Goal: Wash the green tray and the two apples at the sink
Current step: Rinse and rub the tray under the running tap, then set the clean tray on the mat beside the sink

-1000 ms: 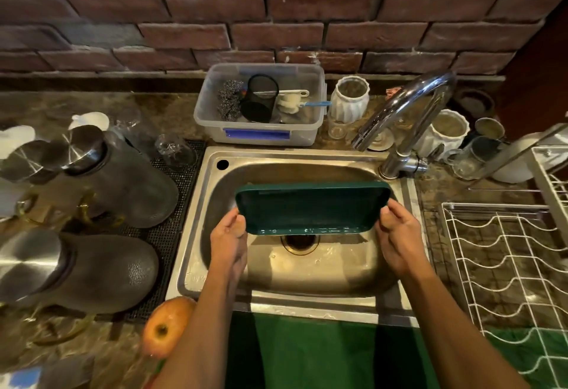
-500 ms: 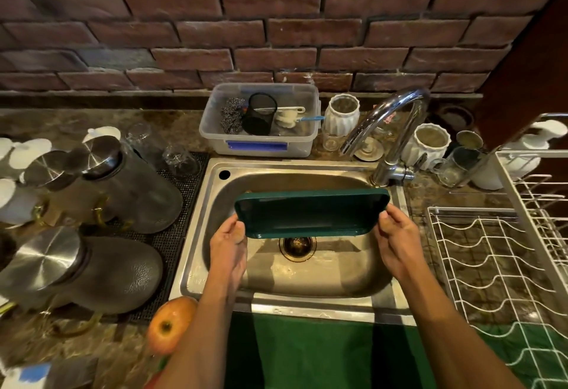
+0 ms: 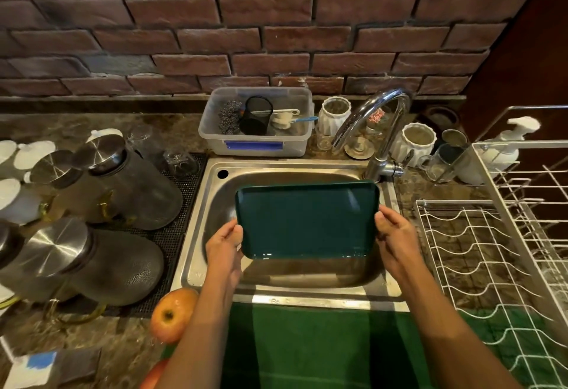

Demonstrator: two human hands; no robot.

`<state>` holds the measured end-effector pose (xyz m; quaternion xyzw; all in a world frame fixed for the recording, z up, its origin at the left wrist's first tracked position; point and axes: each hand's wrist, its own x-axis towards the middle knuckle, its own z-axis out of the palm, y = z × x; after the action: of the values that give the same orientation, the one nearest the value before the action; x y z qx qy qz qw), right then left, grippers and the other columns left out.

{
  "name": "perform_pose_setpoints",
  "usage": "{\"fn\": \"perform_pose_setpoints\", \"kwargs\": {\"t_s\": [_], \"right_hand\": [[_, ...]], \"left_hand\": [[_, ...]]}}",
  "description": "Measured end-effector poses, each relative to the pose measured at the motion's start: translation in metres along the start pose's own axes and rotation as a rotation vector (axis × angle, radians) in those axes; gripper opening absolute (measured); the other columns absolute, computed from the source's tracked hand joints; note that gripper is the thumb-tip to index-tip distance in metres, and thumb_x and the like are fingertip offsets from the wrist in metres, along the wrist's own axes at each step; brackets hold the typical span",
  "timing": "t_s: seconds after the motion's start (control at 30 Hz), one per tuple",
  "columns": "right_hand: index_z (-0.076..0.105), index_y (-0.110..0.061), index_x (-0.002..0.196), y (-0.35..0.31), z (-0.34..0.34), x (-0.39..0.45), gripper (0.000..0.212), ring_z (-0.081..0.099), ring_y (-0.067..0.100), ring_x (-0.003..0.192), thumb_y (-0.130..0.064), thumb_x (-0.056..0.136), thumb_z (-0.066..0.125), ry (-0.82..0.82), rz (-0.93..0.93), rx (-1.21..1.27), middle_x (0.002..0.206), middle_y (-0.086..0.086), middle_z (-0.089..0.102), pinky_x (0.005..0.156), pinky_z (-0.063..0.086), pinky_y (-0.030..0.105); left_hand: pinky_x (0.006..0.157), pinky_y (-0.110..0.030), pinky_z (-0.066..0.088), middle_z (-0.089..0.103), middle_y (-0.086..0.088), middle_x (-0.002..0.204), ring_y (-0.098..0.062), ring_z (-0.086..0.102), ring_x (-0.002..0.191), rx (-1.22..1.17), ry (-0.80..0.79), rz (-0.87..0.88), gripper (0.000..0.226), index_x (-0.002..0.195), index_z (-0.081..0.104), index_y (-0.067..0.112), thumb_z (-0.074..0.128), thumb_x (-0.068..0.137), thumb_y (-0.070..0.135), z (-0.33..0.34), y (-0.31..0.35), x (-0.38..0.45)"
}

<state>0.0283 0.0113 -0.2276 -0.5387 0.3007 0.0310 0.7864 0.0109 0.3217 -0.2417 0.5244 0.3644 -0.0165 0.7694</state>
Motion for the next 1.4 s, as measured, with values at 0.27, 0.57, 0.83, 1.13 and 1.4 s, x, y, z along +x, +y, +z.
{"fn": "perform_pose_setpoints", "kwargs": {"t_s": [0.27, 0.57, 0.83, 1.13, 1.4], "right_hand": [[0.071, -0.011, 0.104, 0.024, -0.022, -0.026, 0.015, 0.069, 0.025, 0.091, -0.007, 0.097, 0.058, 0.065, 0.063, -0.165, 0.098, 0.010, 0.074, 0.078, 0.057, 0.038], [0.074, 0.004, 0.096, 0.076, -0.067, -0.084, 0.016, 0.068, 0.034, 0.082, 0.002, 0.094, 0.058, 0.173, 0.119, -0.345, 0.091, 0.021, 0.074, 0.080, 0.058, 0.049], [0.076, -0.005, 0.078, 0.107, -0.098, -0.127, 0.027, 0.059, 0.027, 0.068, 0.002, 0.095, 0.057, 0.190, 0.108, -0.436, 0.072, 0.015, 0.070, 0.060, 0.047, 0.034], [0.076, 0.000, 0.085, 0.115, -0.115, -0.148, 0.025, 0.060, 0.025, 0.069, 0.007, 0.094, 0.054, 0.176, 0.098, -0.525, 0.082, 0.018, 0.073, 0.060, 0.050, 0.034], [0.075, -0.006, 0.078, 0.117, -0.103, -0.153, 0.025, 0.066, 0.028, 0.073, 0.000, 0.095, 0.058, 0.096, 0.022, -0.586, 0.079, 0.015, 0.075, 0.066, 0.055, 0.039]], "left_hand": [[0.070, -0.033, 0.052, 0.071, -0.007, 0.095, -0.024, 0.064, 0.092, 0.251, 0.066, 0.013, 0.021, 0.084, 0.070, 0.020, 0.060, 0.096, 0.006, -0.016, -0.004, -0.044], [0.054, -0.027, 0.041, 0.061, -0.004, 0.060, -0.017, 0.054, 0.060, 0.528, 0.028, 0.048, 0.028, 0.064, 0.066, 0.005, 0.059, 0.090, -0.003, -0.069, -0.057, -0.077], [0.064, -0.033, 0.041, 0.060, -0.009, 0.065, -0.022, 0.054, 0.067, 0.612, 0.034, 0.018, 0.023, 0.071, 0.067, -0.005, 0.058, 0.091, 0.000, -0.103, -0.090, -0.101], [0.067, -0.034, 0.046, 0.067, -0.006, 0.067, -0.022, 0.059, 0.068, 0.700, 0.066, 0.042, 0.027, 0.066, 0.072, 0.009, 0.063, 0.091, 0.002, -0.115, -0.112, -0.122], [0.067, -0.034, 0.041, 0.063, -0.006, 0.067, -0.021, 0.055, 0.069, 0.739, 0.163, 0.067, 0.029, 0.067, 0.070, 0.006, 0.060, 0.094, 0.007, -0.121, -0.109, -0.134]]}}
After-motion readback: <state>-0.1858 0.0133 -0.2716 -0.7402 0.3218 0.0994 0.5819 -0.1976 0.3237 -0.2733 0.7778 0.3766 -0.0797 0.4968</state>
